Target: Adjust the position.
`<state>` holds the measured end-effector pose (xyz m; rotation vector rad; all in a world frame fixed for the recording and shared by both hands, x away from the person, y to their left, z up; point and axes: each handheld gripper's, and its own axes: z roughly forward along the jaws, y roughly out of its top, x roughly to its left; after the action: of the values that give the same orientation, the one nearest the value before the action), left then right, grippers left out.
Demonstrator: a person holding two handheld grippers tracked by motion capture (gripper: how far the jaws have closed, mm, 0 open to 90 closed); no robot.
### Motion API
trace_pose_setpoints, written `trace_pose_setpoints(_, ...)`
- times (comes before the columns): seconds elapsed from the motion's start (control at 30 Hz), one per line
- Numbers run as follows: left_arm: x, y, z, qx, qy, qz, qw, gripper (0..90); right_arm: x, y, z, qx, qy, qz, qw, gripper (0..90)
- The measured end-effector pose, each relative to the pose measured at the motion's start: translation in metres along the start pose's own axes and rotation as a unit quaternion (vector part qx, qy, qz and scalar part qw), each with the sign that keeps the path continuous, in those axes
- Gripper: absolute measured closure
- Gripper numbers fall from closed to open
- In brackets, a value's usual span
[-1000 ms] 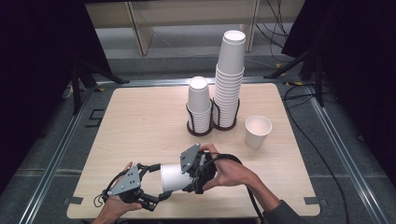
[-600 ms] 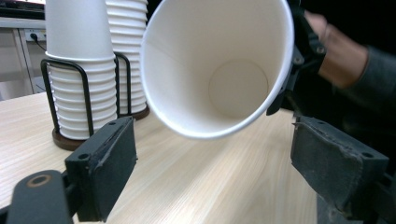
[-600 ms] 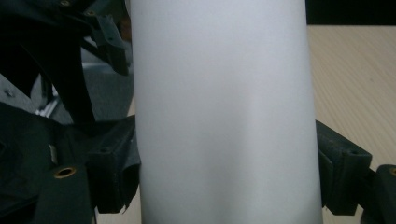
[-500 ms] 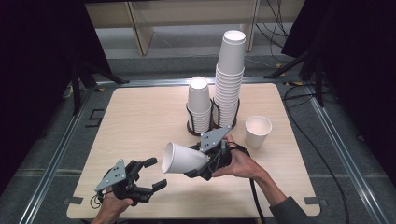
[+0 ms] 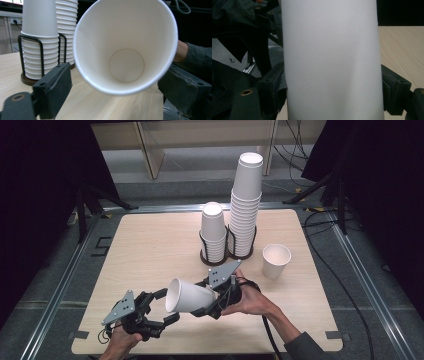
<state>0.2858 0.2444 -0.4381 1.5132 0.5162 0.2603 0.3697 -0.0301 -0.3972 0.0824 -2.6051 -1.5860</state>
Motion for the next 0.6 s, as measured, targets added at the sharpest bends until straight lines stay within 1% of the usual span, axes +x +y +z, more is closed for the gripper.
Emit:
trace_pose_setpoints(0.03, 0.000, 0.000, 0.001, -0.002, 0.000, 0.000, 1.0000, 9.1, 0.001, -0.001, 0.003, 0.002, 0.006, 0.009, 0.9999, 22.5)
trace_pose_setpoints(0.07, 0.000, 0.000, 0.001, -0.002, -0.001, 0.000, 1.0000, 8.4, 0.001, -0.001, 0.005, 0.003, 0.004, 0.000, 1.0000, 22.5)
trace_pose_setpoints(0.13, 0.000, 0.000, 0.001, 0.000, 0.000, 0.004, 1.0000, 7.2, 0.002, -0.002, 0.010, 0.005, 0.012, 0.009, 0.9999, 22.5)
trace_pose_setpoints(0.17, -0.001, 0.000, 0.001, -0.001, 0.001, 0.004, 1.0000, 6.9, 0.001, -0.002, 0.012, 0.003, 0.010, 0.000, 0.9999, 22.5)
trace_pose_setpoints(0.2, -0.001, 0.000, 0.001, -0.003, 0.001, 0.005, 1.0000, 7.1, 0.002, -0.002, 0.013, 0.005, 0.012, 0.006, 0.9999, 22.4)
trace_pose_setpoints(0.23, 0.000, 0.000, 0.000, -0.004, -0.001, 0.006, 1.0000, 6.9, 0.002, -0.002, 0.015, 0.001, 0.011, 0.000, 0.9999, 22.4)
trace_pose_setpoints(0.27, 0.000, 0.000, 0.000, -0.004, -0.001, 0.007, 1.0000, 6.5, 0.002, -0.002, 0.016, 0.000, 0.014, 0.003, 0.9999, 22.4)
trace_pose_setpoints(0.33, -0.001, 0.000, 0.000, -0.004, 0.002, 0.006, 1.0000, 6.3, 0.003, -0.003, 0.019, 0.004, 0.013, 0.000, 0.9999, 22.4)
trace_pose_setpoints(0.37, -0.001, 0.000, 0.001, -0.006, 0.002, 0.005, 1.0000, 6.2, 0.004, -0.003, 0.020, 0.008, 0.016, 0.008, 0.9998, 22.4)
trace_pose_setpoints(0.4, -0.001, 0.000, 0.001, -0.006, 0.002, 0.006, 1.0000, 7.1, 0.004, -0.004, 0.022, 0.006, 0.015, 0.009, 0.9998, 22.4)
trace_pose_setpoints(0.43, 0.000, 0.000, 0.001, -0.004, 0.002, 0.008, 1.0000, 7.1, 0.004, -0.004, 0.023, 0.008, 0.016, 0.010, 0.9998, 22.4)
trace_pose_setpoints(0.53, -0.001, 0.000, 0.001, 0.000, 0.001, 0.009, 1.0000, 8.2, 0.003, -0.004, 0.024, 0.011, 0.012, 0.001, 0.9999, 22.3)
trace_pose_setpoints(0.57, -0.001, 0.000, 0.001, 0.004, 0.001, 0.012, 0.9999, 8.9, 0.003, -0.005, 0.025, 0.016, 0.011, 0.000, 0.9998, 22.4)
trace_pose_setpoints(0.6, -0.001, 0.000, 0.001, 0.007, 0.001, 0.012, 0.9999, 9.3, 0.005, -0.005, 0.025, 0.021, 0.012, 0.006, 0.9997, 22.4)
